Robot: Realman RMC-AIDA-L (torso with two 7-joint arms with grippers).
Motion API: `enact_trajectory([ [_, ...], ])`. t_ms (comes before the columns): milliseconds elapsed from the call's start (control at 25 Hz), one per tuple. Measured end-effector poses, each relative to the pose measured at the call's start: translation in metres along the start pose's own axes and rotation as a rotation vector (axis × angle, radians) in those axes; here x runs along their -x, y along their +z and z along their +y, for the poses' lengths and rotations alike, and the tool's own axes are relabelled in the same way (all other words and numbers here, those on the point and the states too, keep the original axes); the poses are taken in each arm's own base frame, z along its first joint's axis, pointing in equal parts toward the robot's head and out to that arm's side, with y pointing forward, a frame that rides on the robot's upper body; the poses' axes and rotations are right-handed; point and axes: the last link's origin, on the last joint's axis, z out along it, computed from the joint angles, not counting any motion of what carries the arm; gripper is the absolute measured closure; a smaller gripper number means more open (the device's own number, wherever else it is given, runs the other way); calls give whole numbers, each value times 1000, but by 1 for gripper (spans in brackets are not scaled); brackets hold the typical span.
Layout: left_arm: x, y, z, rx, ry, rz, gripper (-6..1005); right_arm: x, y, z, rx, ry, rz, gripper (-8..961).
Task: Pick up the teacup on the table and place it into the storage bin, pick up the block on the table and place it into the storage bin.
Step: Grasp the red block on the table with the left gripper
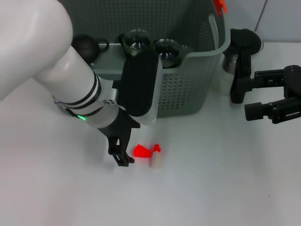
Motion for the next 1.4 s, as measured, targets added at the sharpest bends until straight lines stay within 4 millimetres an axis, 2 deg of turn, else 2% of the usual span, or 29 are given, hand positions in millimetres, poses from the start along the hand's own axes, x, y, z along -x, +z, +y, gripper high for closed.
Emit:
enact_trajectory([
  [760,-15,21,7,5,46,-36,120,-2,-4,0,-8,-6,2,11],
  [1200,-19,26,5,-1,53,-46,146,-2,-4,0,-12,-5,-5,12],
  [1400,-20,27,3,-10,47,-47,311,-2,-4,0,-13,-5,-6,12],
])
